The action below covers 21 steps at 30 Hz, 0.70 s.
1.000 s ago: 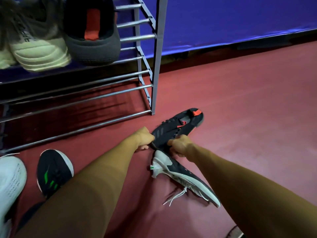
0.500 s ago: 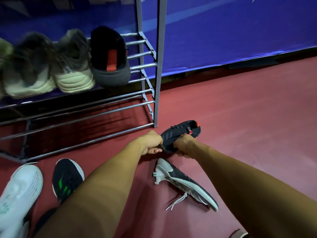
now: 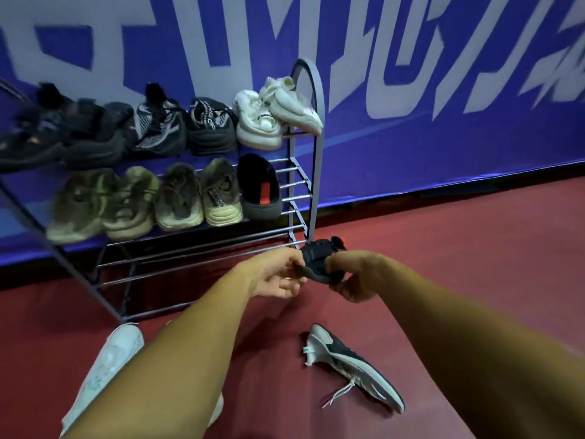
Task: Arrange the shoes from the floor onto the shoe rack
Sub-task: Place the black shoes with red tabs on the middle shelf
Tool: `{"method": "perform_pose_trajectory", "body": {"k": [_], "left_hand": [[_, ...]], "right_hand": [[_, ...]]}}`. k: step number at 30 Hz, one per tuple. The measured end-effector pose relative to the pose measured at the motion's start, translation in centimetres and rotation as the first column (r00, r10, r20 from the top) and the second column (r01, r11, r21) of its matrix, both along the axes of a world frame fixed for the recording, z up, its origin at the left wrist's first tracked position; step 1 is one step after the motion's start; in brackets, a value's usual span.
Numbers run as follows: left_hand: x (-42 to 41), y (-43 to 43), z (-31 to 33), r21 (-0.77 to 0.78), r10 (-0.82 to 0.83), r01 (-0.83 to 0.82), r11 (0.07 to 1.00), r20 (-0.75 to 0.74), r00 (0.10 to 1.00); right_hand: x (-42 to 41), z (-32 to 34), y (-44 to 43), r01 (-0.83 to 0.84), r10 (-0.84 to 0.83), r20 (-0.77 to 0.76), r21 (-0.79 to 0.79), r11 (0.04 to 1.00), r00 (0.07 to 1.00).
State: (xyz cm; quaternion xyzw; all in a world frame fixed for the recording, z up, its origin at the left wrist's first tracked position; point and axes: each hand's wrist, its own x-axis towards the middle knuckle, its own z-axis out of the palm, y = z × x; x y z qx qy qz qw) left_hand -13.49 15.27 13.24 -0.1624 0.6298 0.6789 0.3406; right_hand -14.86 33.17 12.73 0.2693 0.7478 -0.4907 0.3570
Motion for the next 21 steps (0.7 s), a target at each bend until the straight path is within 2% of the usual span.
{"method": "perform_pose_trajectory", "body": {"k": [4, 9, 12, 14, 17, 21], "left_hand": [[2.4, -0.7, 3.2, 0.054, -0.02, 0.021, 0.998, -0.012, 1.0], [4.7, -3.2, 4.3, 0.111, -0.186, 0.187, 0.976, -0.016, 0.982], [5.4, -4.1, 3.7, 0.06, -0.309, 0.312, 0.948, -0.054, 0.95], [5.8, -4.0, 3.6, 0.058, -0.295, 0.3, 0.952, -0.079, 0.952], [5.7, -3.4, 3.5, 0.149, -0.216, 0.234, 0.961, -0.125, 0.968], [5.9, -3.2, 3.4, 0.137, -0.224, 0.245, 0.96, -0.155, 0.962]], "right_hand": [[1.2, 2.8, -0.3, -0.103, 0.107, 0.047, -0.085, 0.991, 0.993], [2.1, 4.7, 0.2, -0.132, 0.139, 0.05, -0.129, 0.983, 0.989], [2.7, 4.7, 0.9, -0.149, 0.167, 0.076, -0.202, 0.968, 0.983], [3.0, 4.8, 0.9, -0.16, 0.187, 0.089, -0.25, 0.955, 0.978], [2.8, 4.7, 0.9, -0.129, 0.16, 0.087, -0.289, 0.949, 0.983], [3.1, 5.0, 1.4, -0.078, 0.106, 0.07, -0.322, 0.943, 0.992]]}}
